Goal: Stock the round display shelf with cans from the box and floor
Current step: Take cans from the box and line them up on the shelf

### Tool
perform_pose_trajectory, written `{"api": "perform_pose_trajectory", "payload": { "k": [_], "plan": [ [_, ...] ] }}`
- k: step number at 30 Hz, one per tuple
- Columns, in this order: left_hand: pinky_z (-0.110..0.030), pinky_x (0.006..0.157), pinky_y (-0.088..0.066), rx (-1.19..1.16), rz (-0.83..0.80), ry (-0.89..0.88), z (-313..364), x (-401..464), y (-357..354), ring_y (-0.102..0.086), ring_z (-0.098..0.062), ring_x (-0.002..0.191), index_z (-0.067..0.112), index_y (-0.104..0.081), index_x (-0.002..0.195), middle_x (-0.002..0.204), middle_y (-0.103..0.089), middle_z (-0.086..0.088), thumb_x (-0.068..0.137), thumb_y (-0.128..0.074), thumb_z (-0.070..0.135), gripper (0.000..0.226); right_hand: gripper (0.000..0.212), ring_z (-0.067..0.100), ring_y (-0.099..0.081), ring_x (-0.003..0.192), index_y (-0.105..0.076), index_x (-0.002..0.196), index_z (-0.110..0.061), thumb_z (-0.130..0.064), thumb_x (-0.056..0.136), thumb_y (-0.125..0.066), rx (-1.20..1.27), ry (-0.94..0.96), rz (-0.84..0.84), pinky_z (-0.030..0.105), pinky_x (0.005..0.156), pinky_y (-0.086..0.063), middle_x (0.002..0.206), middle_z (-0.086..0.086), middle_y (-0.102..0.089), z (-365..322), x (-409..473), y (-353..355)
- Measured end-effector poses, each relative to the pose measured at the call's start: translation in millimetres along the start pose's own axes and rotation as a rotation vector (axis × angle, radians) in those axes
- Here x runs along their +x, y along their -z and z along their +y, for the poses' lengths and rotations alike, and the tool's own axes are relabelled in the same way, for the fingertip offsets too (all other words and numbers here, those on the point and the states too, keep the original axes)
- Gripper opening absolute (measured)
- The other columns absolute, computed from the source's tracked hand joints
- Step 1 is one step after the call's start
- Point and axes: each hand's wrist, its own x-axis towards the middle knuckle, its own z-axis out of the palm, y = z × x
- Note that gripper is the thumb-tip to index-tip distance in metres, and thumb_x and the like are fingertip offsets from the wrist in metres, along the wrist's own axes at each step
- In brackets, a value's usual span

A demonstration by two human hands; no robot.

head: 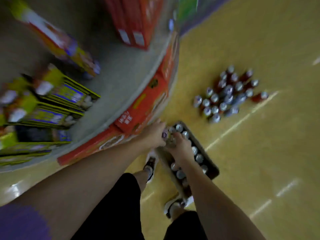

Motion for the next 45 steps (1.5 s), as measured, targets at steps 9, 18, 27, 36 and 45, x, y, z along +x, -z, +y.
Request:
{"api": "perform_pose_trajectory", "payload": {
  "k": [9,18,27,36,45],
  "plan": [
    [-0.036,0.067,-0.053,-0.134,0.318,-0.076,46.0,-188.7,222.2,-0.058,-0.021,0.082,0.014,-0.062,0.096,0.093,-0.061,-0.003,0.061,-0.083,0.025,0.042,0.058,0.020,-0.058,0.097,-0.059,0.113,-0.019,-0.040,0.066,-0.086,-0.218,0.322,-0.117,0.030,0.072,-0.042,0.106,-0.004,-0.059,-234.8,-65.0,174.6],
    [-0.022,0.050,-0.044,-0.038,0.461,-0.251,29.9,-365.0,384.9,-0.061,-0.017,0.063,0.016,-0.067,0.095,0.073,-0.063,0.001,0.068,-0.082,0.026,0.033,0.032,0.006,-0.065,0.080,-0.070,0.104,-0.013,-0.016,0.076,-0.084,-0.275,0.417,-0.383,0.022,0.073,-0.054,0.087,-0.006,-0.071,-455.4,-147.2,239.1],
    [-0.041,0.059,-0.054,0.068,0.741,-0.240,-84.8,-499.8,474.7,-0.065,-0.030,0.070,0.016,-0.059,0.070,0.074,-0.068,-0.007,0.051,-0.066,0.061,0.050,0.048,0.020,-0.065,0.113,-0.059,0.124,-0.021,-0.025,0.080,-0.079,-0.152,0.482,-0.428,0.037,0.100,-0.051,0.120,0.003,-0.070,-635.9,-201.4,157.3],
    [-0.030,0.055,-0.039,0.184,0.749,-0.048,-226.5,-556.2,499.3,-0.052,-0.018,0.066,0.019,-0.050,0.073,0.071,-0.054,0.002,0.076,-0.074,0.055,0.044,0.051,0.011,-0.070,0.090,-0.065,0.097,-0.026,-0.002,0.060,-0.091,0.087,0.719,-0.181,0.030,0.075,-0.058,0.093,-0.007,-0.073,-720.2,-195.9,11.5],
    [-0.030,0.057,-0.039,0.371,0.752,0.096,-305.0,-562.5,483.4,-0.060,-0.024,0.075,0.018,-0.057,0.079,0.079,-0.060,-0.004,0.076,-0.069,0.064,0.048,0.075,0.018,-0.066,0.107,-0.061,0.125,-0.013,-0.021,0.057,-0.093,-0.064,0.720,-0.087,0.042,0.095,-0.052,0.111,0.000,-0.072,-742.8,-163.2,-75.6]
  ]
}}
